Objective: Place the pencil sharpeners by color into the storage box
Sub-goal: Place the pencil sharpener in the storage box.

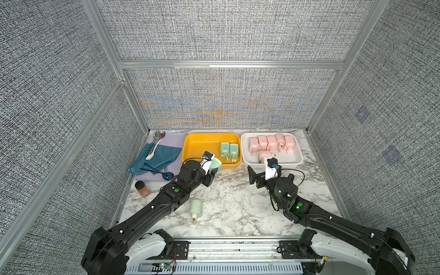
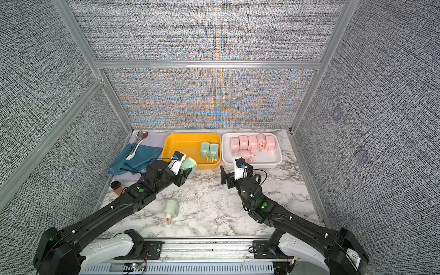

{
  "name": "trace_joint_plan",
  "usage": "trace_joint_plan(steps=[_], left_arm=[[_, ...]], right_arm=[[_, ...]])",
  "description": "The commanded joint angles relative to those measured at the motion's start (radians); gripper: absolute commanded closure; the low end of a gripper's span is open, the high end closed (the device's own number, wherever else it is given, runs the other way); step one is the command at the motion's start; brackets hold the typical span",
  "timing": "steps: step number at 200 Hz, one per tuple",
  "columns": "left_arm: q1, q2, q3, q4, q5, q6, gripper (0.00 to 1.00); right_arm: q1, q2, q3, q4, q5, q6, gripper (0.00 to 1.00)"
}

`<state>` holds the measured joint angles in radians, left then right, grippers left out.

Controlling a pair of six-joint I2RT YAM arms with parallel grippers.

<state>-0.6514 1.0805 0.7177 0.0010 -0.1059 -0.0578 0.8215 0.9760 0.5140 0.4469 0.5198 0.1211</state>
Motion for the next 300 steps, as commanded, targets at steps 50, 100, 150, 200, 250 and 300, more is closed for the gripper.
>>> trace_joint_plan(steps=[50,100,150,200,250,300], left_arm=[[0.004,0.046,-0.007,0.095,-0.157,-0.135,1.0],[0.003,0.13,0.006,0.18,-0.185,-0.161,1.0],[0.012,0.237,0.072,0.214,-0.228,-0.16,1.0],[0.04,0.264,0.094,0.277,-0.25,-0.146,1.0],[0.075,0.352,0.152,0.286,-0.194,-0.214,1.0],[0.082,0.402,0.154,0.303,-0.259,-0.303,1.0]], right_arm=[[-0.009,-0.01,-0.016,0.038,0.04,0.061,0.01],[-0.011,-0.025,-0.028,-0.003,0.047,0.076,0.01],[-0.009,-0.055,-0.045,-0.066,0.034,0.139,0.01],[-0.01,-0.112,-0.067,-0.096,0.034,0.159,0.01],[-0.01,-0.134,-0.074,-0.129,0.034,0.192,0.01],[-0.01,-0.173,-0.095,-0.148,0.045,0.214,0.01]])
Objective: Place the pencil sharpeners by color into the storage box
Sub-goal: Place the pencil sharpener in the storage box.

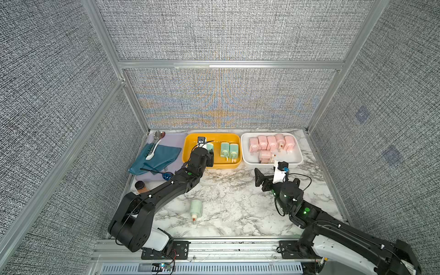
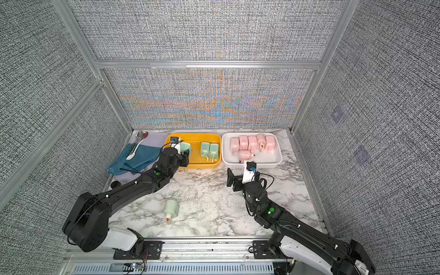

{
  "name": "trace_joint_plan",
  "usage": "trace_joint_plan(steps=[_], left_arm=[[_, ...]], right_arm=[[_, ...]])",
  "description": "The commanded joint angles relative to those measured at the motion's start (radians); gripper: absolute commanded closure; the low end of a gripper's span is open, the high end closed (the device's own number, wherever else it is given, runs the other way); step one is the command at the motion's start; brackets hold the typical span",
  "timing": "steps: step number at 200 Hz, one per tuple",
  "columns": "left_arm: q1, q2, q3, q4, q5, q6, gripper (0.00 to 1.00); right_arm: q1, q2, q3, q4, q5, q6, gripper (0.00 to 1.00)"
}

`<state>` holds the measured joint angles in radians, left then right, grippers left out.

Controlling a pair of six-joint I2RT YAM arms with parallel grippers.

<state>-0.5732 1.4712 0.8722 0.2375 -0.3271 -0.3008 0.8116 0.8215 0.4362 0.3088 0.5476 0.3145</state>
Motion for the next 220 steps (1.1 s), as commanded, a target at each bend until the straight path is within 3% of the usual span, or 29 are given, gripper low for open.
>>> trace_joint_plan(steps=[1,60,132,169,220], left_arm=[[0.005,0.013,-0.001,0.069,-0.038,-0.06,1.0],[0.015,0.069,-0.012,0.118,-0.003,-0.077,1.0],[0.026,0.135,0.018,0.137,-0.004,-0.081,1.0],[0.028,0.202,0.063,0.125,0.039,-0.094,1.0],[0.043,0.298,0.114,0.157,-0.003,-0.13,1.0]], right_arm=[[0.0,-0.019,-0.017,-0.01,0.018,0.022,0.01],[0.001,-0.085,-0.046,-0.031,-0.011,0.084,0.01],[0.001,-0.111,-0.033,-0.096,-0.246,0.052,0.01],[0.001,-0.07,-0.019,-0.082,-0.27,0.081,0.01],[0.001,-0.013,0.006,-0.11,-0.277,0.103,0.01]])
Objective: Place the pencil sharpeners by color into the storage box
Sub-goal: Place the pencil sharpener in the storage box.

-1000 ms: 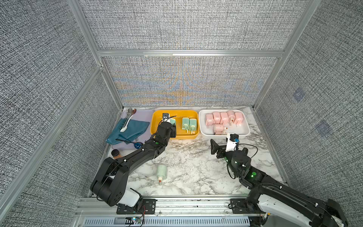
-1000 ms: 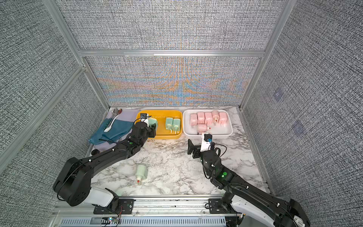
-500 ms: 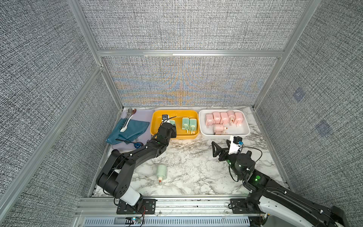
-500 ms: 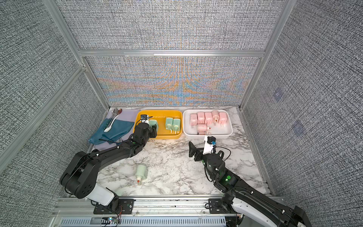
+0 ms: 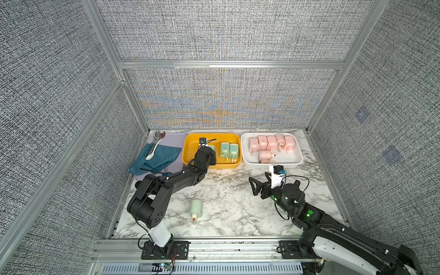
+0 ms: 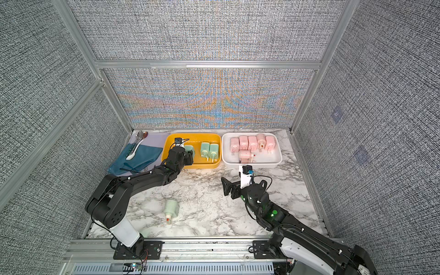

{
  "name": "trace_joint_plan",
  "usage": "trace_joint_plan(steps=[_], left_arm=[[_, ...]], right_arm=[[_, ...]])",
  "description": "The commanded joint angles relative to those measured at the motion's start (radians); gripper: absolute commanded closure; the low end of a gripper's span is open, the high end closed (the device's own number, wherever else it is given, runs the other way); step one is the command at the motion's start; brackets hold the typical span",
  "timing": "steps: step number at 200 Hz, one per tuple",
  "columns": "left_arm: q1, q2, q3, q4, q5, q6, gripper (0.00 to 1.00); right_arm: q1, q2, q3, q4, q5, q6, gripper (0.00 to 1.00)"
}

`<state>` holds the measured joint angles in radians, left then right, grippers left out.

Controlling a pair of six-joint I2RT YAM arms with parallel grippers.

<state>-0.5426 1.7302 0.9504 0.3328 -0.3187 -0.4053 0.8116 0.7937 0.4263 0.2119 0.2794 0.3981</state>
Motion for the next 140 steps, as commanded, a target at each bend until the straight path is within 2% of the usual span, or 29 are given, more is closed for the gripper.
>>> trace_joint_plan(steps=[1,62,80,113,140], left_arm=[[0.013,0.042,0.041,0.059,-0.01,-0.026,1.0],[0.02,0.175,0.204,-0.002,0.061,-0.113,1.0],[0.02,0.204,0.24,-0.023,0.055,-0.143,1.0],[0.021,0.25,0.295,-0.083,-0.031,-0.191,1.0],[0.018,0.29,0.306,-0.062,-0.004,-0.202,1.0]], right_arm=[[0.001,0.015,0.017,-0.014,-0.009,0.02,0.01],[0.001,0.025,-0.01,-0.017,0.028,0.057,0.01],[0.001,0.022,-0.014,-0.023,0.043,0.065,0.01],[0.001,0.008,-0.02,-0.035,0.057,0.074,0.01],[0.001,-0.003,-0.022,-0.049,0.066,0.068,0.01]])
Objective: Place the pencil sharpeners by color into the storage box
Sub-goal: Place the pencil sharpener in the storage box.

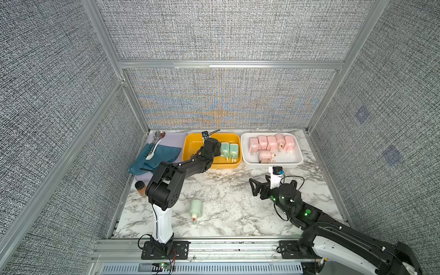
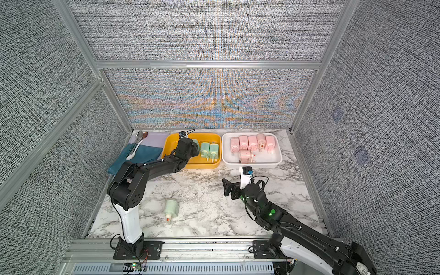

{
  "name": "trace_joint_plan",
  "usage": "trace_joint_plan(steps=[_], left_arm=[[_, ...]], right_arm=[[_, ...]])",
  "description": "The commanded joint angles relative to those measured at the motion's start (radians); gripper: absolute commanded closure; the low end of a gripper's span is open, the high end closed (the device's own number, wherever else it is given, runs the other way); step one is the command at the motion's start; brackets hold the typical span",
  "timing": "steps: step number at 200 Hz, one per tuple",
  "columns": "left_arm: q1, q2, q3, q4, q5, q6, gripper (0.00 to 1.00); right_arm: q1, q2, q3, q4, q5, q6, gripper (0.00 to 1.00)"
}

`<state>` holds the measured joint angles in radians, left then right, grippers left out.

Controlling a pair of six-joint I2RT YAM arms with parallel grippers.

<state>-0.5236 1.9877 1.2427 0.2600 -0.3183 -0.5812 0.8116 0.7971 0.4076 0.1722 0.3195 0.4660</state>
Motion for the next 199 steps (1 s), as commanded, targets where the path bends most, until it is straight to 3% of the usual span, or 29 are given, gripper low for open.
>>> trace_joint_plan(steps=[1,57,127,199], left_arm=[[-0.001,0.033,0.015,0.011,-0.002,-0.026,1.0],[-0.018,0.069,0.025,0.047,0.039,0.003,0.93],[-0.03,0.047,0.014,0.01,0.001,0.038,0.51],[-0.029,0.007,0.031,-0.033,-0.038,0.047,0.32]], right_arm=[[0.001,-0.007,-0.004,-0.009,0.026,-0.001,0.01],[0.001,-0.012,-0.008,-0.025,0.041,-0.009,0.01],[0.001,-0.003,-0.003,-0.03,0.046,-0.016,0.01],[0.001,0.036,0.019,-0.032,0.045,-0.015,0.01]])
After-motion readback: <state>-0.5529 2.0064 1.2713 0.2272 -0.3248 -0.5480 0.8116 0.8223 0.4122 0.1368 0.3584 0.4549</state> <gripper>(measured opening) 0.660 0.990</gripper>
